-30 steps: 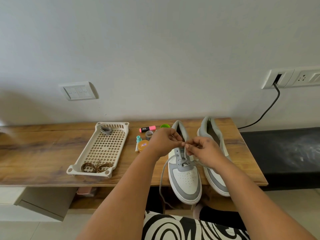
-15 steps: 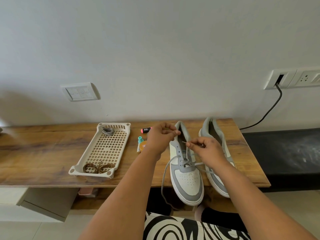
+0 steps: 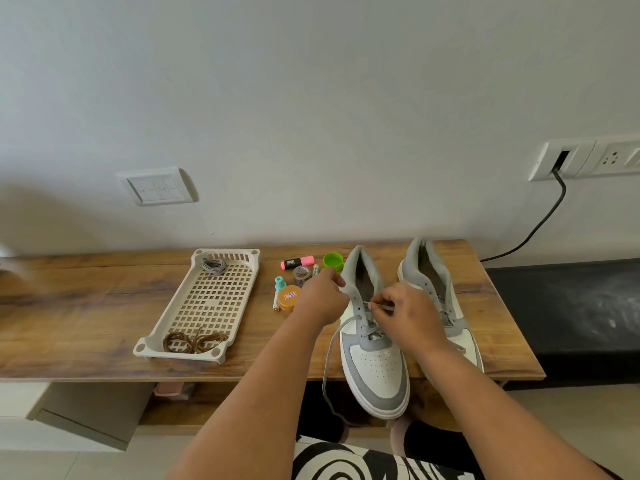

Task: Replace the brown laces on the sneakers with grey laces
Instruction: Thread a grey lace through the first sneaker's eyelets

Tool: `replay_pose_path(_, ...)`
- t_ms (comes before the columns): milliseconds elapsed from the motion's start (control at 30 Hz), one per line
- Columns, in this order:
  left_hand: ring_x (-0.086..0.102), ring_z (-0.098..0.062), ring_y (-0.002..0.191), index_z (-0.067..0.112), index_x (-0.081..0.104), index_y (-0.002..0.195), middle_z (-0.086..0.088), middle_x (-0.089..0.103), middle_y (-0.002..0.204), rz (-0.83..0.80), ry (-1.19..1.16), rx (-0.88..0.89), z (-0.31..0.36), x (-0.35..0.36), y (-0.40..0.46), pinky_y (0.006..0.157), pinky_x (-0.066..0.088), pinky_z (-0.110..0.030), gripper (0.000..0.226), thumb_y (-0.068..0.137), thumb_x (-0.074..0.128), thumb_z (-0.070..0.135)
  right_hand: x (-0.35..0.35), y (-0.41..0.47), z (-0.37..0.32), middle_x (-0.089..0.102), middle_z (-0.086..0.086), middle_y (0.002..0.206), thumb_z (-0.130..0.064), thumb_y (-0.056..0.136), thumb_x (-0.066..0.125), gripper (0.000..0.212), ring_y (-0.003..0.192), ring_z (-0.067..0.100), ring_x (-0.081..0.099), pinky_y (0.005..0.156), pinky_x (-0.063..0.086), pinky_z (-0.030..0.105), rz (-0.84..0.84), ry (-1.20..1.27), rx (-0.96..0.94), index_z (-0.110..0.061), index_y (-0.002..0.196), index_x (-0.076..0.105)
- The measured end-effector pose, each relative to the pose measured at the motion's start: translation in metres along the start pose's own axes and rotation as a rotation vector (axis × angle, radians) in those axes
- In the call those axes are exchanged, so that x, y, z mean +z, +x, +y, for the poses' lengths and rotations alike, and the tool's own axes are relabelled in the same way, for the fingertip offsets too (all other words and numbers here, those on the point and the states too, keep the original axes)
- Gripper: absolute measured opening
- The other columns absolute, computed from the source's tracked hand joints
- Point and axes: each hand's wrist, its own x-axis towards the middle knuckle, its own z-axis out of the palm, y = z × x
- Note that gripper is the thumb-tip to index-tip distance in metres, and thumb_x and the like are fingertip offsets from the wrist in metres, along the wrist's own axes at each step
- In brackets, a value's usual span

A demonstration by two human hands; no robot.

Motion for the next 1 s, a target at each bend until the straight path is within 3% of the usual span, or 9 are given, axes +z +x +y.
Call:
replay_pose_path(167,0.061,-0.013,0.065,0.009,0.066,0.103,-0.003,0.072,0.087,-0.340,-0.303,-0.279,0.008,0.000,-0.011,0.067,0.050,-0.028,0.038,0.100,0.051,0.043,0.009,-0.002,-0.013,0.065,-0.012,0.063,-0.028,0.087,0.070,0.015,0.062,0.000,0.059,0.055,0.042,0.014,0.092,0.226,0.205,-0.020,0.075,0.074)
replay_pose_path(333,0.060,-0.009,0.059,0.001,0.067,0.107,-0.006,0.069,0.077,-0.234,-0.587,-0.289,0.006,0.000,-0.008,0.052,0.050,-0.017,0.019,0.097,0.060,0.016,0.016,-0.003,-0.018,0.071,-0.011,0.078,-0.026,0.093,0.065,0.015,0.070,0.000,0.062,0.061,0.045,0.012,-0.020,0.287,0.151,-0.023,0.099,0.078)
replay_pose_path(467,0.064,-0.015,0.065,0.001,0.065,0.100,-0.010,0.068,0.078,-0.137,-0.753,-0.376,0.007,-0.001,-0.006,0.056,0.054,-0.022,0.014,0.098,0.054,0.009,0.012,0.002,-0.017,0.074,-0.007,0.093,-0.025,0.094,0.063,0.022,0.083,0.003,0.066,0.075,0.054,0.020,-0.123,0.325,0.105,-0.024,0.114,0.073)
replay_pose_path(600,0.060,-0.017,0.068,0.001,0.059,0.094,-0.010,0.061,0.076,-0.199,-1.024,-0.455,0.009,-0.006,-0.006,0.065,0.053,-0.026,0.017,0.102,0.044,0.004,0.007,0.005,-0.015,0.069,-0.007,0.094,-0.028,0.097,0.058,0.016,0.086,0.006,0.064,0.069,0.049,0.014,-0.054,0.445,0.203,-0.029,0.107,0.071)
replay_pose_path(633,0.057,-0.015,0.065,0.003,0.058,0.093,-0.008,0.058,0.075,-0.205,-0.955,-0.455,0.009,-0.008,-0.007,0.062,0.051,-0.024,0.018,0.101,0.042,0.003,0.007,0.007,-0.014,0.068,-0.005,0.097,-0.027,0.098,0.056,0.016,0.090,0.010,0.064,0.073,0.050,0.019,-0.034,0.436,0.221,-0.030,0.106,0.070)
replay_pose_path(700,0.050,-0.013,0.064,0.005,0.057,0.092,-0.006,0.053,0.076,-0.218,-0.514,-0.361,0.004,-0.009,-0.007,0.057,0.046,-0.022,0.017,0.100,0.043,0.003,0.005,0.008,-0.011,0.065,-0.003,0.105,-0.025,0.098,0.056,0.016,0.093,0.012,0.061,0.078,0.049,0.024,-0.059,0.380,0.218,-0.029,0.108,0.067)
replay_pose_path(767,0.048,-0.017,0.069,0.003,0.060,0.100,-0.006,0.054,0.080,-0.207,-0.135,-0.224,0.001,-0.006,-0.008,0.065,0.044,-0.028,0.015,0.100,0.046,0.009,0.006,0.007,-0.007,0.059,-0.003,0.111,-0.021,0.098,0.056,0.022,0.091,0.008,0.056,0.077,0.042,0.016,-0.095,0.274,0.153,-0.025,0.117,0.065)
replay_pose_path(867,0.051,-0.020,0.075,0.006,0.059,0.099,-0.008,0.058,0.086,-0.225,0.023,-0.107,0.002,0.001,-0.009,0.069,0.044,-0.031,0.015,0.099,0.049,0.016,0.009,0.005,-0.003,0.047,-0.007,0.106,-0.016,0.098,0.055,0.034,0.081,-0.001,0.049,0.069,0.035,0.004,-0.085,0.168,0.056,-0.023,0.130,0.060)
replay_pose_path(1000,0.058,-0.027,0.095,0.001,0.060,0.119,-0.018,0.064,0.113,-0.182,0.209,-0.025,0.004,0.006,-0.003,0.086,0.050,-0.038,0.026,0.100,0.045,0.012,0.015,0.003,0.000,0.038,-0.007,0.103,-0.017,0.098,0.054,0.037,0.080,0.003,0.044,0.074,0.036,0.015,-0.089,0.085,0.048,-0.021,0.136,0.057)
